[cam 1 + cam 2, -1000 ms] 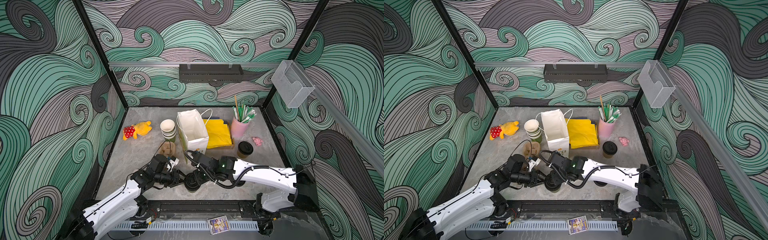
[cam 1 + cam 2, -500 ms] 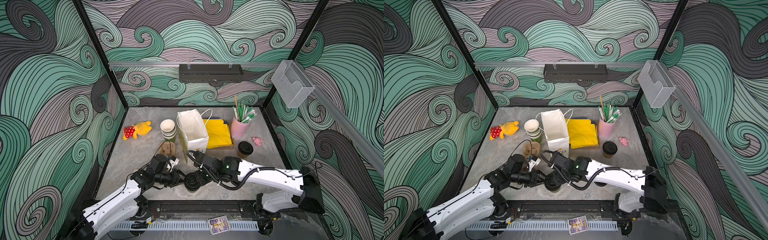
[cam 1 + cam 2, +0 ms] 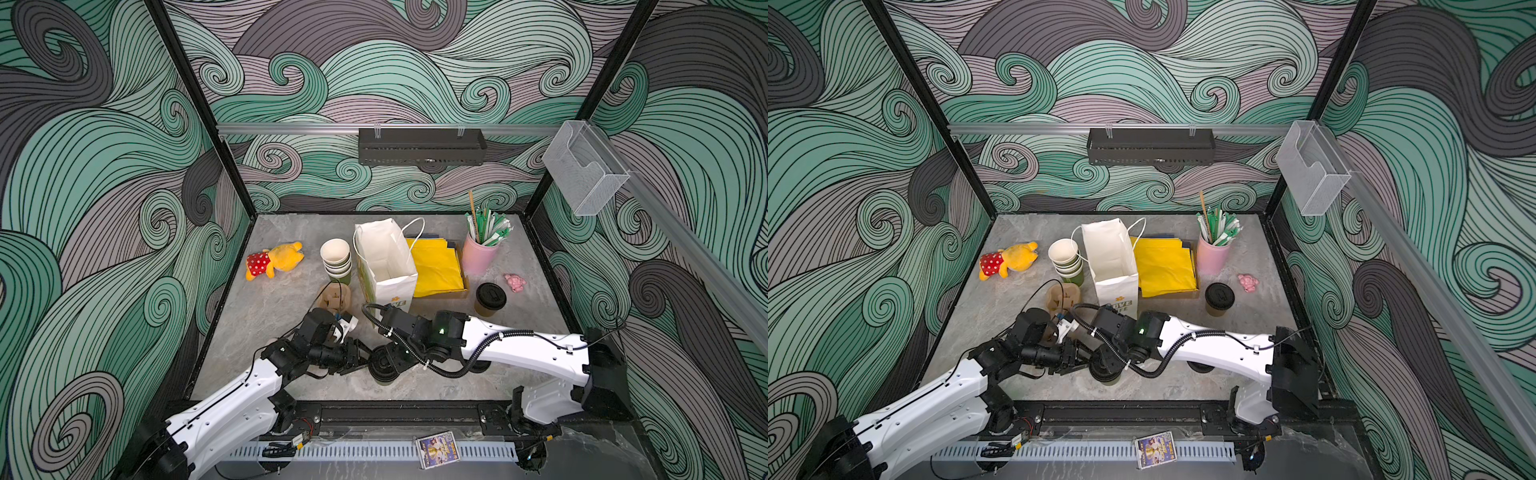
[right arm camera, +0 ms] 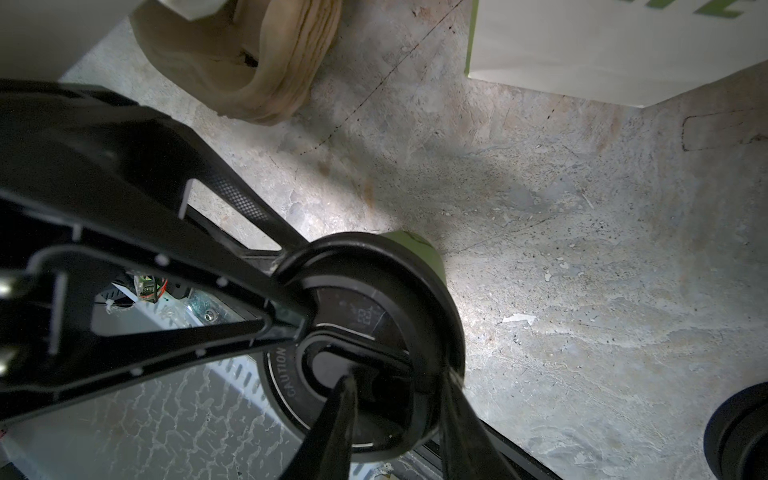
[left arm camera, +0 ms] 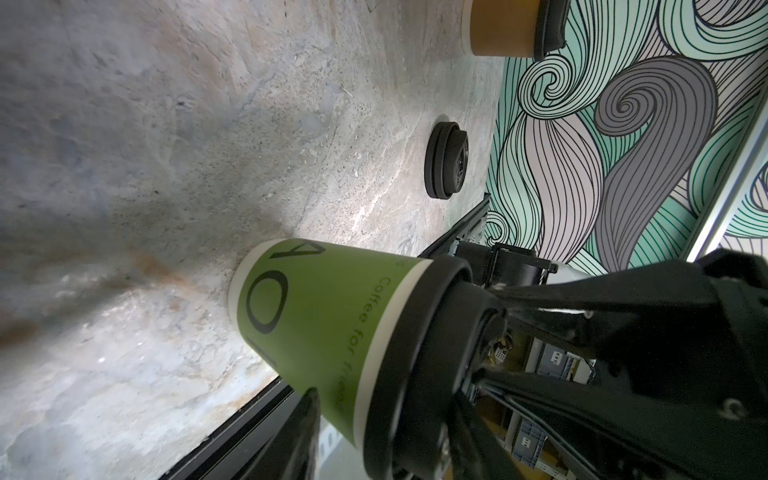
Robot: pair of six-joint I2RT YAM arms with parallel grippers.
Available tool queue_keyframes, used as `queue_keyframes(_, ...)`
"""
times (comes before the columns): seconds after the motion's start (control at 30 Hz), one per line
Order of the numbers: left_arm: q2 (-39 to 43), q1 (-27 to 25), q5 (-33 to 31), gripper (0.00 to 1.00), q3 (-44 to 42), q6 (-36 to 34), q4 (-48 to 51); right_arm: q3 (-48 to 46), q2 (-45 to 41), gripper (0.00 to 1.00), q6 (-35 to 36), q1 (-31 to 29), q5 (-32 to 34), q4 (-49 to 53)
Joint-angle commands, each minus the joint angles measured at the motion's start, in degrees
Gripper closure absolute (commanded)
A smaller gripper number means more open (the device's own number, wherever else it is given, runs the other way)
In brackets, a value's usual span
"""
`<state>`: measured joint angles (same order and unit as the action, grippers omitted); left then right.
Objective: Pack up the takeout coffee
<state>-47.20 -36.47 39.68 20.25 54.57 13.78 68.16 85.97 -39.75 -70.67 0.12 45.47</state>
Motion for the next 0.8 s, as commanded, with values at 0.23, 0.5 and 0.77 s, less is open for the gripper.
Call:
queue_keyframes(0.23, -1.3, -0.4, -1.7, 0.52, 0.5, -1.1, 4.6, 1.4, 4.0, 0.69, -0.1, -0.6, 3.0, 7.2)
queue_keyframes(0.5, -1.2, -0.4, -1.9, 0.52, 0.6, -1.2, 4.9, 1.8, 5.4, 0.69, 0.5, -1.0, 2.7, 7.7)
queue_keyframes(0.77, -1.2, -0.4, -1.7, 0.52, 0.5, -1.2, 4.7, -2.9, -7.8, 0.56, 2.3, -2.2, 3.7, -5.2)
